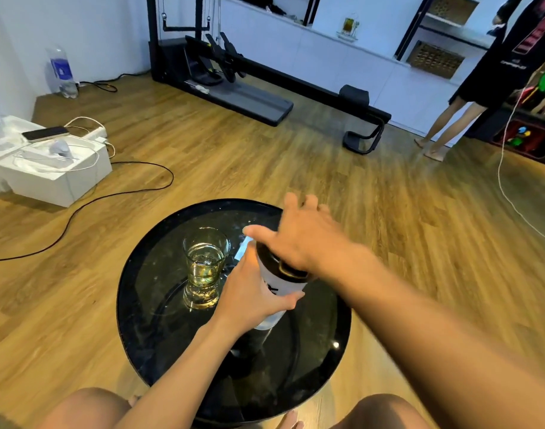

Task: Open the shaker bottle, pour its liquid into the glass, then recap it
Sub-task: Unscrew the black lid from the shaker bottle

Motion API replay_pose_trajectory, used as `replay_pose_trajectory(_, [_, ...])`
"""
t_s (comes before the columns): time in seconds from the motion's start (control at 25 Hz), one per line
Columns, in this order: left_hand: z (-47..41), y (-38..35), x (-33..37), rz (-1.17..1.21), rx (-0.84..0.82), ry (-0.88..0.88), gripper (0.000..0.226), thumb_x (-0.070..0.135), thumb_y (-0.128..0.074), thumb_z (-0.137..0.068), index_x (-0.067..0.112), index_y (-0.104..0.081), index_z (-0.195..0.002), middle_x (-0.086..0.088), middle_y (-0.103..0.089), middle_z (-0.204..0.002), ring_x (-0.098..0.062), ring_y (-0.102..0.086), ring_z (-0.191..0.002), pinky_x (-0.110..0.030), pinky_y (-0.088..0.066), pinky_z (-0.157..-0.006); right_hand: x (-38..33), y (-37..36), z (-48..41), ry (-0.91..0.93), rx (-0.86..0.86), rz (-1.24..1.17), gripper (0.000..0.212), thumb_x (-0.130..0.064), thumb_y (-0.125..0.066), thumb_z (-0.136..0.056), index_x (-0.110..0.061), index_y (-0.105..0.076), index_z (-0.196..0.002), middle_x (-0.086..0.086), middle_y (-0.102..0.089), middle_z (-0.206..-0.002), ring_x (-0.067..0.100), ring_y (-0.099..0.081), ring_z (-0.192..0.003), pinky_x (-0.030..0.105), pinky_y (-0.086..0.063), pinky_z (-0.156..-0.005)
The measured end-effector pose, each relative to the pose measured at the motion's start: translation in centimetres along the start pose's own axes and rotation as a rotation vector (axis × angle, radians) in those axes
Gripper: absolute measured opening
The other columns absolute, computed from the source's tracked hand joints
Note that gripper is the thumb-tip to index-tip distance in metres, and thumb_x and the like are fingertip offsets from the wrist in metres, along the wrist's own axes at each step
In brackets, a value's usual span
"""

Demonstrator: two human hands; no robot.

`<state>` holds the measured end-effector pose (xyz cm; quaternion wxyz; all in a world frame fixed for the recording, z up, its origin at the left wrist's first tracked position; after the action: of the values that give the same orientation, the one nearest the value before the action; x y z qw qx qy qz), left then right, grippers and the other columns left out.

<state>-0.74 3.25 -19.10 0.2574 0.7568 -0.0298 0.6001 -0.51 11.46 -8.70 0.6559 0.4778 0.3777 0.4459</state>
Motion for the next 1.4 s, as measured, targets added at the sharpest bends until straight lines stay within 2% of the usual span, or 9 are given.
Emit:
replay_pose_trajectory(0.24, [-0.1,-0.4,0.0,-0.006,-0.03,-0.001,0.082,0.054,-0.078,-0.054,0.025,-0.053,-0.126,0.018,-0.06,-0.108,0.007,-0.053,-0.101,-0.003,-0.039,-0.084,-1.3,0.7,0.4,0.309,-0.102,0.07,0.099,-0.063,-0.065,-0.081,-0.019,-0.016,-0.155,0.009,-0.028,-0.149,0.036,-0.036,-0.136,0.05,-0.039,-0.107])
replay_pose_trajectory(0.36, [-0.3,-0.3,-0.2,0.001,-0.018,0.005,0.078,0.051,-0.082,-0.053,0.029,-0.047,-0.119,0.012,-0.064,-0.104,-0.005,-0.061,-0.098,-0.022,-0.051,-0.08,-0.1,0.0,0.3,0.01,0.052,0.089,0.097,-0.076,-0.046,-0.085,-0.008,-0.02,-0.15,0.019,-0.041,-0.145,0.04,-0.045,-0.129,0.049,-0.043,-0.094])
replay_pose_trajectory(0.48, [-0.1,0.0,-0.1,0.003,-0.001,0.001,0.081,0.053,-0.081,-0.053,0.024,-0.046,-0.12,0.014,-0.062,-0.103,0.0,-0.056,-0.099,-0.018,-0.049,-0.081,-1.9,1.0,0.9,0.206,0.227,0.091,0.071,-0.069,-0.05,-0.087,-0.014,-0.041,-0.131,0.007,-0.055,-0.128,0.033,-0.055,-0.117,0.043,-0.039,-0.083])
replay_pose_trajectory(0.56, [-0.1,-0.3,-0.3,-0.017,-0.03,0.013,0.092,0.056,-0.079,-0.053,0.017,-0.044,-0.129,0.016,-0.061,-0.106,0.006,-0.049,-0.103,-0.01,-0.044,-0.085,-1.5,1.3,1.1,0.334,-0.006,0.041,0.075,-0.059,-0.064,-0.084,-0.025,-0.034,-0.144,0.002,-0.049,-0.142,0.029,-0.047,-0.132,0.045,-0.039,-0.097])
replay_pose_trajectory(0.64, [-0.3,-0.5,-0.8,-0.03,-0.046,0.027,0.103,0.059,-0.079,-0.051,0.017,-0.04,-0.137,0.011,-0.064,-0.112,-0.003,-0.056,-0.106,-0.024,-0.05,-0.087,-0.7,0.6,1.1,0.251,-0.191,0.109,0.094,-0.052,-0.071,-0.081,-0.023,-0.018,-0.154,0.007,-0.035,-0.155,0.032,-0.035,-0.141,0.048,-0.035,-0.111])
replay_pose_trajectory(0.76, [-0.4,-0.6,-0.5,-0.054,-0.05,0.011,0.098,0.061,-0.078,-0.052,0.022,-0.045,-0.135,0.008,-0.062,-0.116,-0.007,-0.058,-0.104,-0.03,-0.052,-0.083,-1.9,0.7,1.5,0.262,-0.177,0.199,0.078,-0.044,-0.075,-0.083,-0.017,-0.035,-0.144,0.009,-0.044,-0.146,0.033,-0.042,-0.134,0.043,-0.039,-0.108])
replay_pose_trajectory(0.92, [-0.3,-0.5,0.3,-0.06,-0.047,-0.03,0.086,0.059,-0.077,-0.055,0.026,-0.048,-0.13,0.014,-0.055,-0.119,-0.007,-0.058,-0.106,-0.029,-0.052,-0.083,-3.1,2.2,4.1,0.462,-0.303,-0.04,0.045,-0.032,-0.071,-0.089,-0.032,-0.062,-0.133,-0.007,-0.035,-0.159,-0.002,-0.019,-0.144,0.022,-0.017,-0.113])
replay_pose_trajectory(1.12, [-0.1,0.1,0.5,0.017,-0.01,-0.021,0.076,0.046,-0.084,-0.053,0.033,-0.041,-0.114,0.016,-0.061,-0.106,-0.007,-0.061,-0.098,-0.03,-0.053,-0.081,0.8,3.4,1.4,0.011,-0.024,0.18,0.086,-0.077,-0.033,-0.088,-0.01,-0.048,-0.14,0.016,-0.047,-0.141,0.038,-0.048,-0.128,0.047,-0.042,-0.102])
replay_pose_trajectory(1.4, [-0.1,0.2,0.6,0.026,-0.007,-0.044,0.083,0.046,-0.083,-0.053,0.029,-0.041,-0.123,0.013,-0.06,-0.111,-0.009,-0.059,-0.101,-0.024,-0.052,-0.079,-0.4,4.7,1.8,0.174,-0.17,0.137,0.089,-0.051,-0.076,-0.078,-0.013,-0.038,-0.149,0.01,-0.045,-0.144,0.029,-0.048,-0.13,0.039,-0.042,-0.107])
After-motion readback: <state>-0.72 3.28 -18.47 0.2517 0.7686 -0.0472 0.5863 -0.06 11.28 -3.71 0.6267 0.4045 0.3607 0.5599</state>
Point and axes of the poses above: each hand's wrist, its own z-axis away from the middle knuckle, its own y-axis out of the back of the hand, x = y × z, the point moved 9 cm from there along -z, towards the middle knuckle
